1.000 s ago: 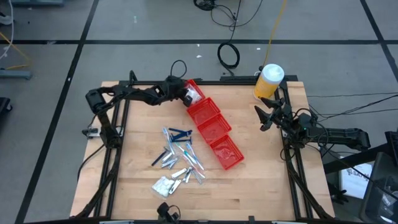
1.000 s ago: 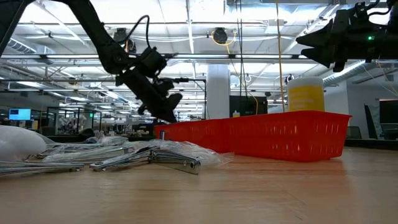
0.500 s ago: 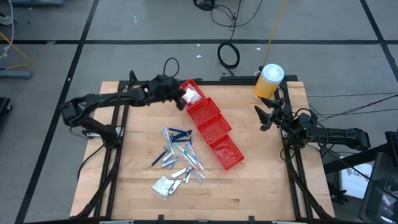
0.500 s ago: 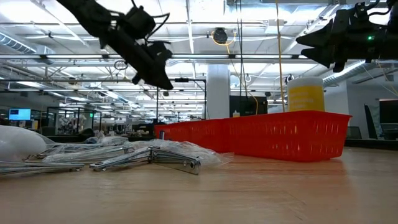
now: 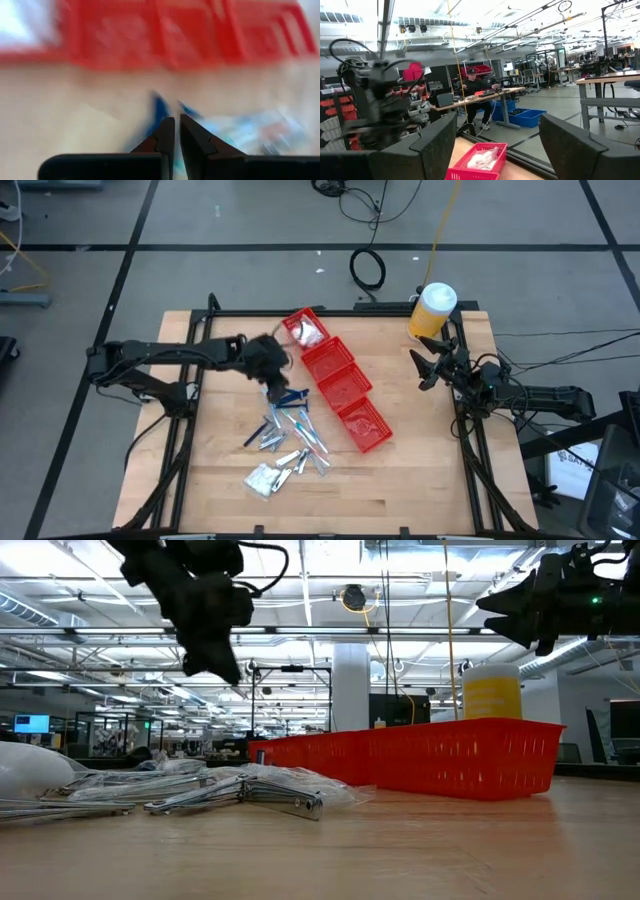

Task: Pick & Place Travel size toiletries
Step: Put the white cotton pack into the top red bin

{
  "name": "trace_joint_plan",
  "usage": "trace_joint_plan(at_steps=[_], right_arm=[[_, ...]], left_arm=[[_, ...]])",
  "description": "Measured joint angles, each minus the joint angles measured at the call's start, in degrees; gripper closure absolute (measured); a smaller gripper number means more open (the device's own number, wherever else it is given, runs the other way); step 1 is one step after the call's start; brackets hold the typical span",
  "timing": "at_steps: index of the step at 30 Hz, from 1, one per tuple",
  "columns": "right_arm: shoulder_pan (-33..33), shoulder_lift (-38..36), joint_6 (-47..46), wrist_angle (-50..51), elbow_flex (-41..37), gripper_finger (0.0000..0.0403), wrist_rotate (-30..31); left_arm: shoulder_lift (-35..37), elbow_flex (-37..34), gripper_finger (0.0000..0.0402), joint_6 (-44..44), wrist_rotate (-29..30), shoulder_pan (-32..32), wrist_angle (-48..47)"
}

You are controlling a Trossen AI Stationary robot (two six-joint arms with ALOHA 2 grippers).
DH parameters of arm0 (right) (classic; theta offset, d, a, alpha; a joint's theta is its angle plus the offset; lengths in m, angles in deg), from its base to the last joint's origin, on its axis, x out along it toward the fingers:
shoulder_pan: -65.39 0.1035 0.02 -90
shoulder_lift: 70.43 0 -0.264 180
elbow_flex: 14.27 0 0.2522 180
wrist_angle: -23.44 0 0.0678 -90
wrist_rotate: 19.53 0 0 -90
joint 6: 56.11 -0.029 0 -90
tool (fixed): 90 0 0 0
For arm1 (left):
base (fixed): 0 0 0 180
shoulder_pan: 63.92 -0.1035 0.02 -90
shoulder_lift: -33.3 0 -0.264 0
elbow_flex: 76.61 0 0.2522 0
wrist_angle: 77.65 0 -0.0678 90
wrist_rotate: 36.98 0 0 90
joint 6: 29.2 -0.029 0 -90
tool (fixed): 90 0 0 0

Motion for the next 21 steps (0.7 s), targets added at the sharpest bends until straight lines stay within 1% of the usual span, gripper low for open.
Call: trace_joint_plan(at_steps=[3,5,7,12,17,19,21], right_arm=[[0.0,0.0,0.0,0.0,0.0,0.0135,0.0],[0.0,0.0,-0.3,0.0,0.0,0.0135,0.0],[0.0,0.0,-1.3,0.0,0.0,0.0135,0.0],[0.0,0.0,-1.4,0.0,0.0,0.0135,0.0],[0.0,0.0,-1.3,0.1,0.0,0.0135,0.0],[0.0,0.0,-1.3,0.0,0.0,0.0135,0.0],[0.0,0.0,-1.2,0.1,0.0,0.0135,0.0]], left_arm=[[0.0,0.0,0.0376,0.0,-4.6,6.1,-5.7],[0.0,0.0,0.0376,-0.2,-5.1,11.0,-8.8],[-0.2,-0.4,0.0376,1.6,-4.0,16.0,-10.4],[-0.5,-3.0,0.0376,13.2,-3.6,28.1,-10.0],[-0.5,-3.4,0.0376,21.6,-3.3,37.2,-7.0],[-0.5,-3.4,0.0376,25.2,-1.3,40.1,-6.2],[-0.7,-3.4,0.0375,30.8,2.7,42.0,-5.8]])
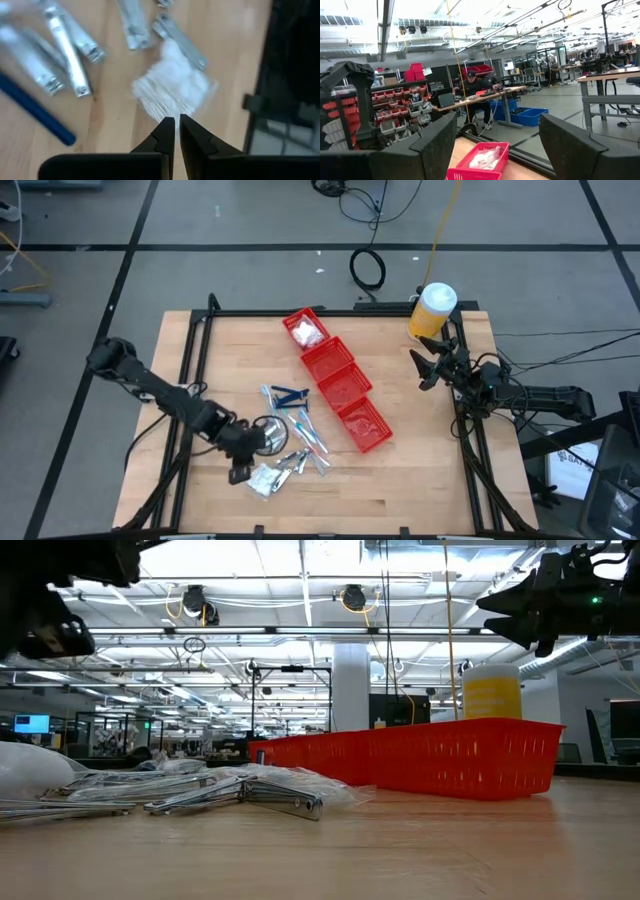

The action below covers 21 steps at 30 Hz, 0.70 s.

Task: Pick & Place Travel size toiletries
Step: Put the white cotton pack into the top red bin

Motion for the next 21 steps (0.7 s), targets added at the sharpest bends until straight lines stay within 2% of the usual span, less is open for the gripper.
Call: trace_joint_plan(at_steps=[3,7,15,21], right_arm=[[0.0,0.0,0.0,0.0,0.0,0.0135,0.0],[0.0,0.0,0.0,0.0,0.0,0.0135,0.0],[0.0,0.0,-0.4,0.0,0.0,0.0135,0.0],[0.0,0.0,-0.4,0.0,0.0,0.0135,-0.1]], left_arm=[[-1.6,0.0,0.0361,6.7,4.0,1.0,0.7],[-4.5,0.0,0.0313,10.3,4.8,2.9,2.1],[-9.8,0.0,0.0210,5.2,4.8,5.4,10.5],[-13.3,0.0,0.0180,4.4,5.3,6.3,9.1]])
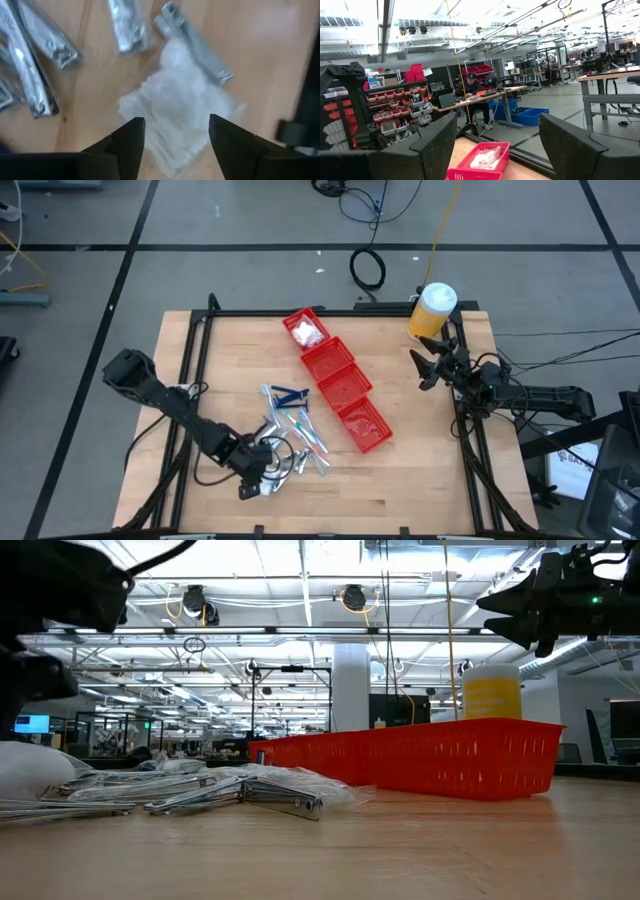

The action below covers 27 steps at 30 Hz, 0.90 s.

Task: Pick & Place Travel size toiletries
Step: Put the white cotton pack into the top red bin

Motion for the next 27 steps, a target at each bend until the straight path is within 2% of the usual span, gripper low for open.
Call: trace_joint_plan(at_steps=[8,12,17,24,27], right_arm=[[0.0,0.0,0.0,0.0,0.0,0.0135,0.0],[0.0,0.0,0.0,0.0,0.0,0.0135,0.0],[0.0,0.0,0.0,0.0,0.0,0.0135,0.0],[0.0,0.0,0.0,0.0,0.0,0.0135,0.0],[0.0,0.0,0.0,0.0,0.0,0.0135,0.0]], left_arm=[[-2.8,0.0,0.0179,-2.2,-0.8,-0.1,0.2],[-2.6,0.0,0.0191,-2.8,-3.2,-0.5,0.4],[-2.2,0.0,0.0252,-4.3,-8.0,-0.6,0.3],[-2.2,0.0,0.0379,-6.8,-9.1,-2.1,0.4],[-2.1,0.0,0.0392,-7.2,-11.0,-3.1,0.4]])
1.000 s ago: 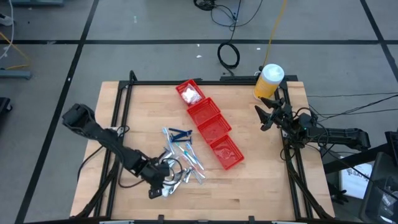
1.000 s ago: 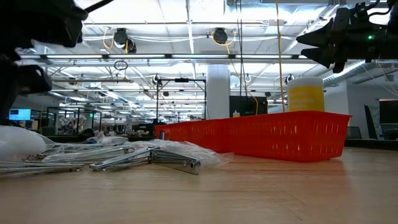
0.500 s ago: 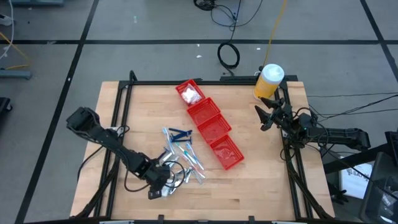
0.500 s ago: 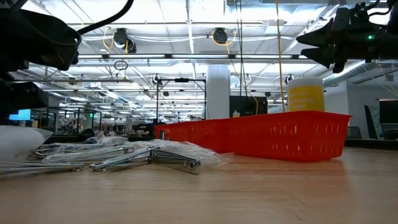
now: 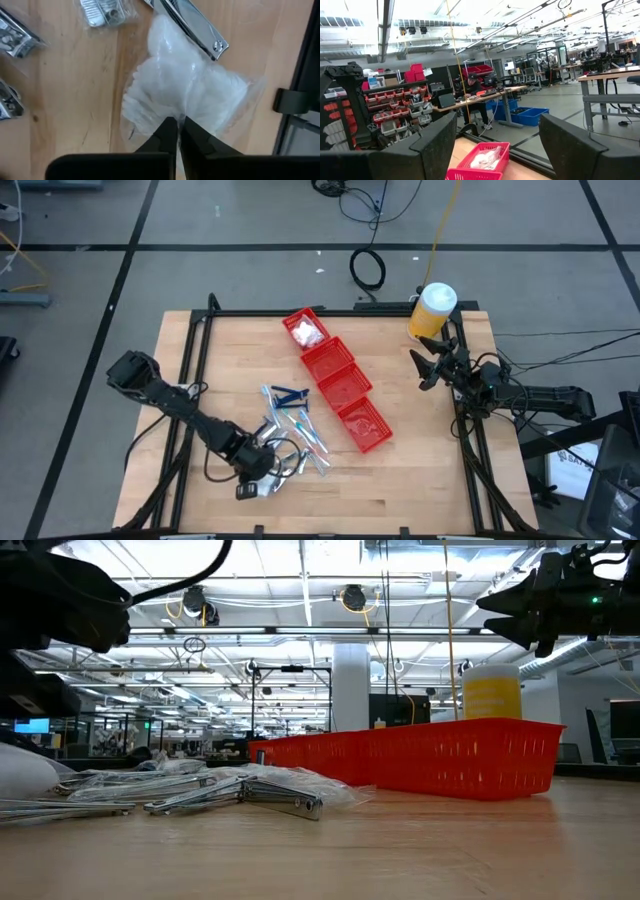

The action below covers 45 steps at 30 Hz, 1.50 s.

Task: Pick & Place Travel size toiletries
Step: Put the white cotton pack into the top red bin

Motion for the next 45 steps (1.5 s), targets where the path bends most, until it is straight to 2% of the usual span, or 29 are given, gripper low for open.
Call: trace_joint_plan(at_steps=[7,12,17,25,29,36,40,42,45], right_arm=[[0.0,0.0,0.0,0.0,0.0,0.0135,0.0],[0.0,0.0,0.0,0.0,0.0,0.0135,0.0],[0.0,0.0,0.0,0.1,0.0,0.0135,0.0],[0.0,0.0,0.0,0.4,0.0,0.0135,0.0],[0.0,0.0,0.0,0.4,0.0,0.0135,0.0],[0.0,0.0,0.3,1.5,0.0,0.0135,0.1],[0.0,0.0,0.5,1.8,0.0,0.0135,0.2],[0.0,0.0,0.6,1.7,0.0,0.0135,0.2],[0.0,0.0,0.9,1.7,0.0,0.0135,0.2]], left_arm=[[0.2,0.0,0.0396,-4.0,0.2,-1.0,0.0],[3.8,0.0,0.0399,-6.0,0.9,-2.5,-0.1],[10.8,0.0,0.0400,-10.7,9.8,-3.9,0.0],[21.3,0.0,0.0397,-21.5,31.4,-9.9,0.2],[24.2,0.0,0.0400,-28.0,36.7,-17.0,0.7],[23.2,0.1,0.0400,-43.9,36.6,-34.2,10.7],[21.6,0.1,0.0399,-48.7,36.5,-46.1,16.3],[20.3,0.1,0.0400,-49.0,34.8,-52.0,18.9],[16.5,0.1,0.0398,-45.9,28.7,-59.8,24.6]])
